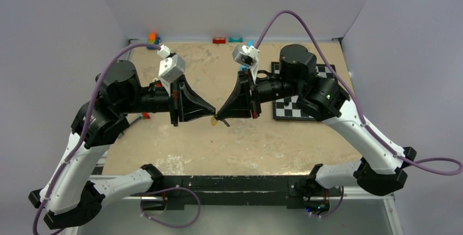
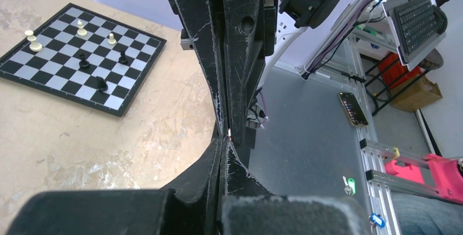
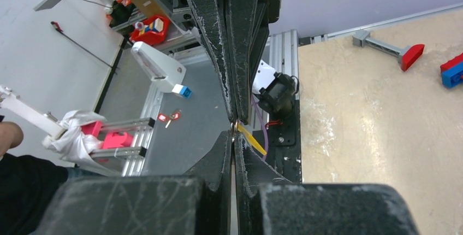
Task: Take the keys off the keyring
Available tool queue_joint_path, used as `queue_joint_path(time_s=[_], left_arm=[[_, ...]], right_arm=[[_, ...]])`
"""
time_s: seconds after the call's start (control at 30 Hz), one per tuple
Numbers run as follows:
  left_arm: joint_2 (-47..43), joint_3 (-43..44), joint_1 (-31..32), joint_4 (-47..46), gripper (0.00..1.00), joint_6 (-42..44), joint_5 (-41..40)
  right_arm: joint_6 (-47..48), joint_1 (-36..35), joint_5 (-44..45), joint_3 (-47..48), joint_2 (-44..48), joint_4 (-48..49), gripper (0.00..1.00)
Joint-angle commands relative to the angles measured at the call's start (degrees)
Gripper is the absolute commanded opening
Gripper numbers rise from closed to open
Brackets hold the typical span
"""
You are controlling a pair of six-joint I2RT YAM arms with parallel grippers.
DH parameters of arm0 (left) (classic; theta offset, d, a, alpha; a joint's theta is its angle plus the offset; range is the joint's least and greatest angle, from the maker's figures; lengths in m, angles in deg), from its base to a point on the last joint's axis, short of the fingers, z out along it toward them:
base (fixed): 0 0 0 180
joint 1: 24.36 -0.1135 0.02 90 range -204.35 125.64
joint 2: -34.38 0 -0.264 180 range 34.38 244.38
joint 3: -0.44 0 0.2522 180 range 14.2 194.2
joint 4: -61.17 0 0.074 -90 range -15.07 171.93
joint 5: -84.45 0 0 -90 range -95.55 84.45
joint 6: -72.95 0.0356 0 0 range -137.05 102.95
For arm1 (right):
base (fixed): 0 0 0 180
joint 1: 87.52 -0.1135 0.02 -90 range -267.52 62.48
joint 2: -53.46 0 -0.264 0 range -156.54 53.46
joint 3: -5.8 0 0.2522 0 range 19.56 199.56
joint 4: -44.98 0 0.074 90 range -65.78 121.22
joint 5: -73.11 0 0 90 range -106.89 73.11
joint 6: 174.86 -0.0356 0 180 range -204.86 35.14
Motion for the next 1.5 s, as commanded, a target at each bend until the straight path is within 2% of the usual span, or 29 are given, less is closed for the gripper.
queue_joint_path(time_s=[0.0,0.1,0.17,0.23,0.3,0.37,0.4,0.6,0.9,1.17,1.27,1.4,1.47], left_arm=[[-1.88,-2.52,-0.03,-7.21,0.00,-4.44,2.14],[-2.96,-4.98,0.01,-11.20,0.00,-7.87,1.76],[-4.17,-7.71,0.00,-15.45,0.00,-11.01,1.24],[-5.61,-10.39,-0.04,-20.97,0.00,-14.13,0.38],[-6.38,-12.01,-0.01,-23.88,0.00,-16.16,-0.34],[-6.64,-12.53,0.01,-25.13,0.00,-17.16,-0.61],[-6.74,-12.55,0.00,-25.40,0.00,-17.39,-0.70],[-7.32,-12.53,0.00,-26.87,0.00,-18.46,-1.67],[-7.85,-13.55,-0.03,-30.07,0.00,-20.91,-3.41],[-8.25,-16.37,-0.03,-34.10,0.00,-23.11,-5.27],[-8.46,-17.17,-0.03,-35.37,0.00,-23.87,-6.55],[-9.48,-18.47,-0.04,-37.35,0.00,-25.28,-10.06],[-10.06,-19.54,0.02,-39.19,0.00,-26.69,-11.96]], right_arm=[[-0.63,-0.04,1.14,-0.23,1.23,3.09,0.00],[-1.40,-0.04,2.31,-0.42,1.33,3.77,0.00],[-2.00,0.04,3.39,-0.64,1.48,4.50,0.15],[-2.82,-0.03,4.59,-1.19,1.70,5.70,0.41],[-3.95,-0.04,5.65,-1.98,2.27,7.51,0.58],[-5.06,-0.04,6.05,-2.94,2.90,9.46,0.66],[-5.41,-0.02,6.70,-3.04,3.18,10.19,0.67],[-7.36,-0.04,9.40,-5.43,5.51,14.65,0.65],[-9.13,-0.04,10.37,-8.60,8.45,18.37,0.41],[-11.24,0.00,9.07,-9.02,7.57,20.70,0.37],[-12.01,-0.04,8.50,-9.18,7.24,21.96,0.28],[-12.85,0.01,8.51,-9.75,7.19,23.22,0.11],[-13.66,-0.03,8.97,-10.28,7.28,24.04,0.07]])
